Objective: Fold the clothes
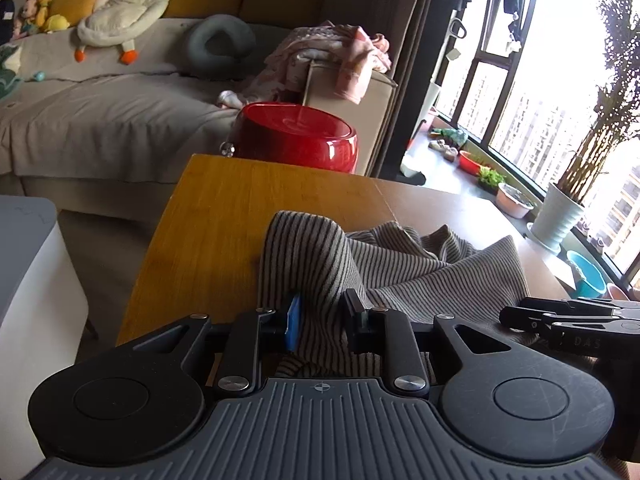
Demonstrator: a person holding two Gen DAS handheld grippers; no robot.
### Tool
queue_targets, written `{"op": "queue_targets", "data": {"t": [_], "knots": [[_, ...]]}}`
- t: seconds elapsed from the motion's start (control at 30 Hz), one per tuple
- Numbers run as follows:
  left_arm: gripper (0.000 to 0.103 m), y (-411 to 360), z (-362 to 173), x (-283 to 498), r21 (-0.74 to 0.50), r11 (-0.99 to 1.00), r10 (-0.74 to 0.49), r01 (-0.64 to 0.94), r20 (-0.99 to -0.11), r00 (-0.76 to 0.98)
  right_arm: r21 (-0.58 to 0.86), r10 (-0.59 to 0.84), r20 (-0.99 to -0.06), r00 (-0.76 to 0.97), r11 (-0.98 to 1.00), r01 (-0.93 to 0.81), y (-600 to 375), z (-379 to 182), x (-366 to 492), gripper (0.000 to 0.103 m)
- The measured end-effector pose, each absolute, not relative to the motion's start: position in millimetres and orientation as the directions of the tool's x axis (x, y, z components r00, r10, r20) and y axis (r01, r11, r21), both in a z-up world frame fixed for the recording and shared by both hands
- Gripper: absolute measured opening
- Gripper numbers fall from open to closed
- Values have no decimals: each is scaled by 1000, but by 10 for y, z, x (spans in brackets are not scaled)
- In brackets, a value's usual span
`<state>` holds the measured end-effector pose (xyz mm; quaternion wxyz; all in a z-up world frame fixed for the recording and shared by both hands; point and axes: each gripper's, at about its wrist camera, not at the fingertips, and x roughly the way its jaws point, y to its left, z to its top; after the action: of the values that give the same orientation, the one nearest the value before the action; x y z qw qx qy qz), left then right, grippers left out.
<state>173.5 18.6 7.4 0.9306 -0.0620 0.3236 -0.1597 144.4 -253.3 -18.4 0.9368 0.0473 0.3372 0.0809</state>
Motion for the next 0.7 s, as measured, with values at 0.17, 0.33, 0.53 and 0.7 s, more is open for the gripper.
{"op": "queue_targets", "data": {"t": [0.17, 0.33, 0.53, 0.7], "knots": [[25, 75, 64, 1749, -214, 936, -351, 279, -587, 730, 133, 161, -623, 765, 986, -100, -2661, -187, 1394, 45], [8, 142, 199, 1740, -221, 929, -370, 297, -522, 769, 149, 163, -602, 782, 985, -91, -2734, -171, 1341, 45], [7, 337, 620, 1881, -210, 937, -341, 281, -359, 869, 173, 165, -563, 810, 982, -80, -2790, -80, 1286, 49], [41, 426, 395, 2160, -342, 907, -401, 247, -515, 757, 173, 155, -537, 829, 982, -71, -2827, -5, 1267, 50]]}}
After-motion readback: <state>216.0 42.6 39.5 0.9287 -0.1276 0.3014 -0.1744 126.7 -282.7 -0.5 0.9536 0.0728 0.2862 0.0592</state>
